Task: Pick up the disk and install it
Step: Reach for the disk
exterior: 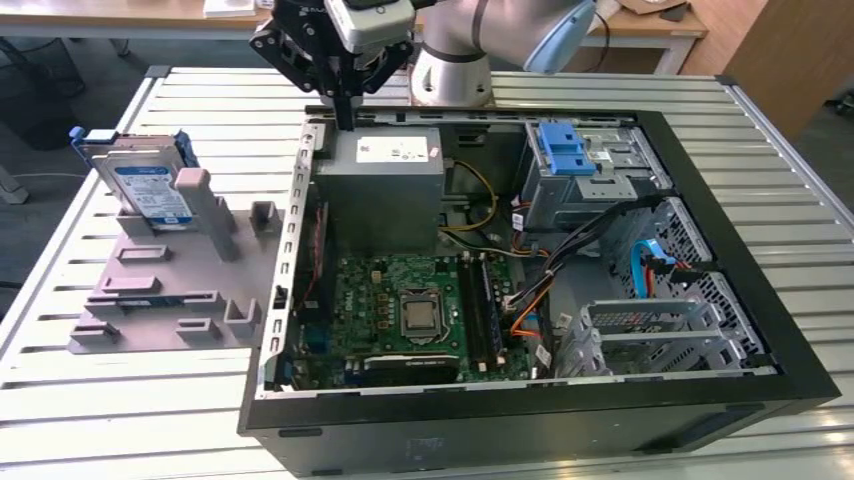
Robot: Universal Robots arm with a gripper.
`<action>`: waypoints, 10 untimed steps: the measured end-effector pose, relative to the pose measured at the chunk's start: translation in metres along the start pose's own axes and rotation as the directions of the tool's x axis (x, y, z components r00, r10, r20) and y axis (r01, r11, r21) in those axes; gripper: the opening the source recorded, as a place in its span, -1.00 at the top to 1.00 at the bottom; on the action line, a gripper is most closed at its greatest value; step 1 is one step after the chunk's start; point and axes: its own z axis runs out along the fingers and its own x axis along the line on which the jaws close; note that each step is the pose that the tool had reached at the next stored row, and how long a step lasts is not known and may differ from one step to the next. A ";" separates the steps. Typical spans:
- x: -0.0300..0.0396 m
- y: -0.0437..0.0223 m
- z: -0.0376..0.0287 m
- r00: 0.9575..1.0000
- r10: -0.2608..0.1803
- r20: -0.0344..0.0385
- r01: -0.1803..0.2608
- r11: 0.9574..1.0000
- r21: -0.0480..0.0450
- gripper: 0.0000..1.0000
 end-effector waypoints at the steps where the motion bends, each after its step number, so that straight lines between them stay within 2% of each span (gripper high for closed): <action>1: 0.0013 0.0003 -0.0001 1.000 0.000 0.000 0.000 1.000 0.000 0.79; 10: 0.0132 0.0017 -0.0001 1.000 0.000 0.000 0.000 1.000 0.000 0.79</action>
